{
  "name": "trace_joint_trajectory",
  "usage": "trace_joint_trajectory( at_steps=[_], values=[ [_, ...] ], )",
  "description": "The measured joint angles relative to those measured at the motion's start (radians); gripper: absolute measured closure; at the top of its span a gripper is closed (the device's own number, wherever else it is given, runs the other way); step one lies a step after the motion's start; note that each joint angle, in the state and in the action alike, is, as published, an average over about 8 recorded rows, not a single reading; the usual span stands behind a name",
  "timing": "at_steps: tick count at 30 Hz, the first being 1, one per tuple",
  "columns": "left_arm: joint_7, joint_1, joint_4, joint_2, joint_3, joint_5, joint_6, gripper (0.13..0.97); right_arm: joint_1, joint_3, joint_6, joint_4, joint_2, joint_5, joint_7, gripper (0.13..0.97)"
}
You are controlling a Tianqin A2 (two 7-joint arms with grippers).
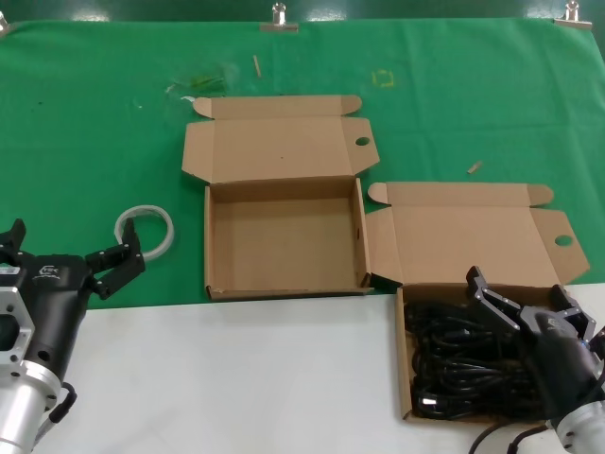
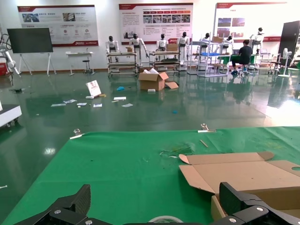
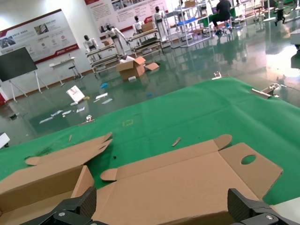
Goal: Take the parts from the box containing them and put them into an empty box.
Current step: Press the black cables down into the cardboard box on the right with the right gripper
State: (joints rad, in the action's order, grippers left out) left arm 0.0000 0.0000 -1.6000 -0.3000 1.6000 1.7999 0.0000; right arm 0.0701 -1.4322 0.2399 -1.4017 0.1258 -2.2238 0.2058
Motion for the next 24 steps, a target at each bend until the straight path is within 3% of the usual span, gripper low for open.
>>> trace_joint_trajectory(
  at_steps=[13,24],
  values=[
    [0.0,0.0,0.0,0.0,0.0,0.0,0.0,0.132,-0.002,-0.006,-0.004,0.004,0.0,0.002,-0.003,0.129],
    [0.0,0.0,0.0,0.0,0.0,0.0,0.0,0.132,-0.004,-0.175,-0.154,0.022,-0.004,0.097,-0.077,0.129]
  ],
)
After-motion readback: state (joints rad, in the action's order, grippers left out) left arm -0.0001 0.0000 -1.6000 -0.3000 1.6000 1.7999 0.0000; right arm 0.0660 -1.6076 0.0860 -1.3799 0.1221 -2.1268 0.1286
